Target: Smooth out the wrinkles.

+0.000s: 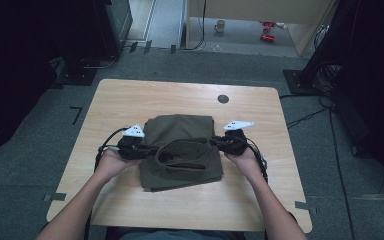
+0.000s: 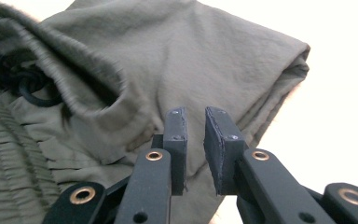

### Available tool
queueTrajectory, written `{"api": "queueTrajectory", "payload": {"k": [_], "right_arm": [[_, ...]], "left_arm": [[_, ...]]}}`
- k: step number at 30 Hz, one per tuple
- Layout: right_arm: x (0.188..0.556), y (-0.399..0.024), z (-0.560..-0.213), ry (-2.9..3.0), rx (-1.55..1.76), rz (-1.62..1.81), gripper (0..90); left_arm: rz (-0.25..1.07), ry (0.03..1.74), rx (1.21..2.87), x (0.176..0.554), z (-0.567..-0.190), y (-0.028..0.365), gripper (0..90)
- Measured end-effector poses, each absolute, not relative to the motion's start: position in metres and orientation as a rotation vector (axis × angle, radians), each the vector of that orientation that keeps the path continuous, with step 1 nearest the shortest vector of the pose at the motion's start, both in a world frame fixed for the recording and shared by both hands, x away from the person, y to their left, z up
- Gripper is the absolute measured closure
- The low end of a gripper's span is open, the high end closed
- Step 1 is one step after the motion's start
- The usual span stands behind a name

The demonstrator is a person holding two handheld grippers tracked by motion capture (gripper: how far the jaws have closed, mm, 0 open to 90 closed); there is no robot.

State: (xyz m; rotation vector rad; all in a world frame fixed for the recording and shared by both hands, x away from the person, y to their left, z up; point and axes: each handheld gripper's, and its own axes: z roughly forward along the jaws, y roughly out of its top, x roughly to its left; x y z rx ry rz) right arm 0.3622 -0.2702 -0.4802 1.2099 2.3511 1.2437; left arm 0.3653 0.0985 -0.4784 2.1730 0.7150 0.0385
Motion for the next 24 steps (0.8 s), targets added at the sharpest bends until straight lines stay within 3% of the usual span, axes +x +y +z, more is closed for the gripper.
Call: {"api": "queueTrajectory", "payload": {"k": [7,17,24], "right_arm": [[0.364,-0.27,-0.48,2.305,1.214,1.264,72.3],[0.38,-0.25,-0.48,2.287,1.2,1.255,70.6],[0.379,-0.24,-0.479,2.332,1.205,1.286,70.4]], "left_arm": [[0.058,0.75,2.123,0.366,-0.476,0.103,70.0],[0.056,0.831,2.091,0.388,-0.473,0.09,71.5],[0.076,0.806,2.145,0.383,-0.474,0.08,70.8]]}}
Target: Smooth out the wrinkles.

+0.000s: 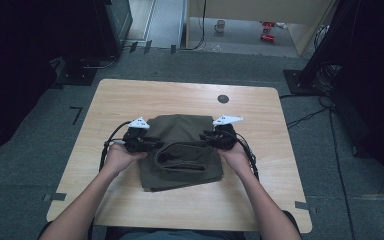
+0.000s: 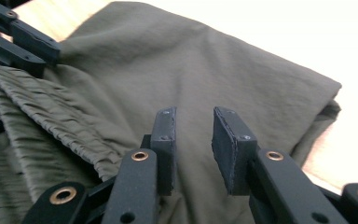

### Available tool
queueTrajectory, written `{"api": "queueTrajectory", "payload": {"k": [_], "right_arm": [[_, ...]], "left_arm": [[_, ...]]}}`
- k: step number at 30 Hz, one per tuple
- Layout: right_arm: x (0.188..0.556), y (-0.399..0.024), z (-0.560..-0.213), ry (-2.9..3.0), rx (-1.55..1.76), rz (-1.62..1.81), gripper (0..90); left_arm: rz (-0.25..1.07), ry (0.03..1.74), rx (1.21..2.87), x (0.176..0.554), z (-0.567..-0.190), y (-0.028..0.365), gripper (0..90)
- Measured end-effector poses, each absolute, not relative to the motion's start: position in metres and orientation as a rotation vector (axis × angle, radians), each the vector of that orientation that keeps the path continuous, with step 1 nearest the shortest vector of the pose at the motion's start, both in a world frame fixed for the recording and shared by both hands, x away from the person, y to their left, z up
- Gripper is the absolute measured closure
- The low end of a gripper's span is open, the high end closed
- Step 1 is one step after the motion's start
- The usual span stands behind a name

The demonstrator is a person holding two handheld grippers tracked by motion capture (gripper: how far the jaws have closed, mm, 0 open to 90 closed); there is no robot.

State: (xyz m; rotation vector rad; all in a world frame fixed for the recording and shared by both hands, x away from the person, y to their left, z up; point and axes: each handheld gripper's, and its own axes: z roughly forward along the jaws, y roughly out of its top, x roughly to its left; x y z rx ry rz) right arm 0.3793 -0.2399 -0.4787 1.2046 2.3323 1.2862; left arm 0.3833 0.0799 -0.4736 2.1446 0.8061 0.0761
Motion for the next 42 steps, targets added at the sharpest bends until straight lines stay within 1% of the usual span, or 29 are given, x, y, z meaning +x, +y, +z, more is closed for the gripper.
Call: {"api": "queueTrajectory", "payload": {"k": [2,11,25,27,30,37,42], "right_arm": [[0.374,-0.24,-0.477,2.337,1.192,1.297,70.2],[0.346,-0.24,-0.473,2.383,1.123,1.327,68.5],[0.315,-0.222,-0.482,2.508,1.071,1.289,64.8],[0.311,-0.221,-0.483,2.518,1.07,1.28,63.6],[0.307,-0.222,-0.484,2.511,1.067,1.282,59.3],[0.298,-0.226,-0.486,2.505,1.072,1.238,59.5],[0.292,-0.224,-0.495,2.529,1.058,1.208,57.9]], "left_arm": [[0.098,0.794,2.156,0.378,-0.472,0.08,68.1],[0.154,0.742,2.176,0.352,-0.464,0.083,62.8],[0.132,0.677,2.223,0.318,-0.469,0.078,57.9],[0.127,0.679,2.239,0.314,-0.472,0.077,57.6],[0.125,0.684,2.25,0.309,-0.476,0.076,57.0],[0.115,0.732,2.246,0.306,-0.485,0.079,53.2],[0.135,0.743,2.234,0.301,-0.49,0.081,52.7]]}}
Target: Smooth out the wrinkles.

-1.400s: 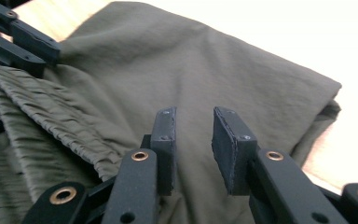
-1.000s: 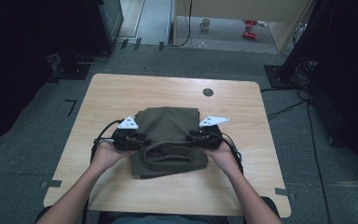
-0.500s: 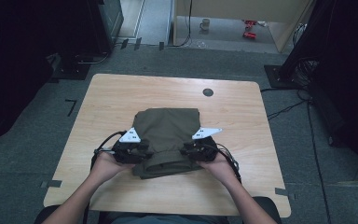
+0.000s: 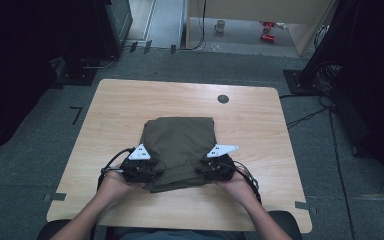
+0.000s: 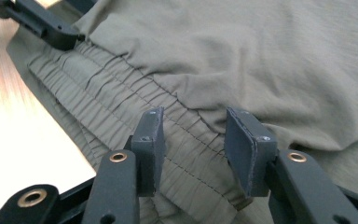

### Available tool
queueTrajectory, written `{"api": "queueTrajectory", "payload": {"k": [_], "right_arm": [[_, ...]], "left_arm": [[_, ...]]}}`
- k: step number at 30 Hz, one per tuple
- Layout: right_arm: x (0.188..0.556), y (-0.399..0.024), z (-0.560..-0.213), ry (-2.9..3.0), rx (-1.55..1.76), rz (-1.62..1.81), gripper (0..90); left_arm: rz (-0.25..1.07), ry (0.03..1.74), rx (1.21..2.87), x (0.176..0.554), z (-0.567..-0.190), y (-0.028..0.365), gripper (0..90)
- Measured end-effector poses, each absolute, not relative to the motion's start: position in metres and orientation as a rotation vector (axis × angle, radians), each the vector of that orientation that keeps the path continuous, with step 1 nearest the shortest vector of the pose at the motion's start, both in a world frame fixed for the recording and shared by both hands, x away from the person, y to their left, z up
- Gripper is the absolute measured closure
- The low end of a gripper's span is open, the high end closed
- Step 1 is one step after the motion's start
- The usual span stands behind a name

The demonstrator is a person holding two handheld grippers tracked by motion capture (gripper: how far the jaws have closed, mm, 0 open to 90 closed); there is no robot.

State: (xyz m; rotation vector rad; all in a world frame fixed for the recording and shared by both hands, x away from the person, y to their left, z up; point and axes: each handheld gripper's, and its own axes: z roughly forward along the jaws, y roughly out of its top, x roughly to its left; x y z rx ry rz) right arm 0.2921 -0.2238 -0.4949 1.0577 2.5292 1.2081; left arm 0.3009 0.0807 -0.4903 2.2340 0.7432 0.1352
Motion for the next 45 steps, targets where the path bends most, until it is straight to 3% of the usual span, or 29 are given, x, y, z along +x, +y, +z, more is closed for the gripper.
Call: {"api": "queueTrajectory", "payload": {"k": [16,22,33,45], "right_arm": [[0.284,-0.211,-0.502,2.571,1.068,1.202,58.9],[0.287,-0.214,-0.498,2.563,1.063,1.255,59.1],[0.291,-0.221,-0.488,2.409,1.044,1.312,61.0],[0.311,-0.238,-0.489,2.322,1.113,1.306,53.6]], "left_arm": [[0.157,0.762,2.262,0.304,-0.491,0.09,48.1],[0.09,0.765,2.213,0.31,-0.484,0.095,49.2],[0.113,0.77,2.129,0.315,-0.469,0.105,50.3],[0.176,0.82,2.11,0.336,-0.467,0.114,46.0]]}}
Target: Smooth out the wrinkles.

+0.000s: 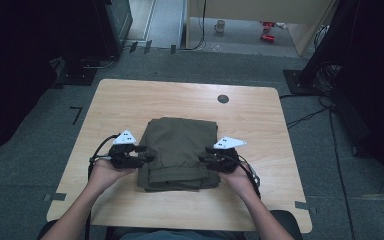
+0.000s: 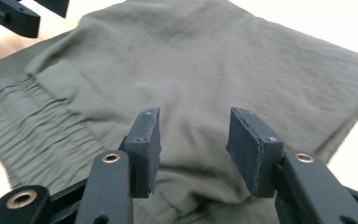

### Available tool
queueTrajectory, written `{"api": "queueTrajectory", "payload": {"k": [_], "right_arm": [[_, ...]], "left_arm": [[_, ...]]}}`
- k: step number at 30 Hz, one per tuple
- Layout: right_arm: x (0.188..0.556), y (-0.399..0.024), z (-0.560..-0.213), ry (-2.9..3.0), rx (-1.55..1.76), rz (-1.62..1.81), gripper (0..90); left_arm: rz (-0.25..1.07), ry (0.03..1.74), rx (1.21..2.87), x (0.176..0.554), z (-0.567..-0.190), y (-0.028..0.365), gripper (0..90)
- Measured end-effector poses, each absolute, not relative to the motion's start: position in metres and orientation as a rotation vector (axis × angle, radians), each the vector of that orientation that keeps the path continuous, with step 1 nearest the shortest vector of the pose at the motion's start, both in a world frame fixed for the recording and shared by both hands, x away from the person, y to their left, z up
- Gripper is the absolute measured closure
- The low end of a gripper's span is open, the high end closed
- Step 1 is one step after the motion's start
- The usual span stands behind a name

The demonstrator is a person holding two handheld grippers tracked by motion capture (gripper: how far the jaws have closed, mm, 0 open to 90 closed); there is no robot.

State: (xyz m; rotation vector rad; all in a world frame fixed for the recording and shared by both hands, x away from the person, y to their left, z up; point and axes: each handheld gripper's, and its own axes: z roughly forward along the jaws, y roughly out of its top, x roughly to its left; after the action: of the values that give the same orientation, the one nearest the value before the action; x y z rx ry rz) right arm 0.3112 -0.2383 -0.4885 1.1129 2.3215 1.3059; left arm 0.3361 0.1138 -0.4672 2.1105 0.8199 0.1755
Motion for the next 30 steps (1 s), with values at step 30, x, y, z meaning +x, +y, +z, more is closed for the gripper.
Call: {"api": "queueTrajectory", "payload": {"k": [30], "right_arm": [[0.356,-0.292,-0.489,2.187,1.259,1.235,42.6]], "left_arm": [[0.262,0.922,2.112,0.377,-0.482,0.151,42.0]]}}
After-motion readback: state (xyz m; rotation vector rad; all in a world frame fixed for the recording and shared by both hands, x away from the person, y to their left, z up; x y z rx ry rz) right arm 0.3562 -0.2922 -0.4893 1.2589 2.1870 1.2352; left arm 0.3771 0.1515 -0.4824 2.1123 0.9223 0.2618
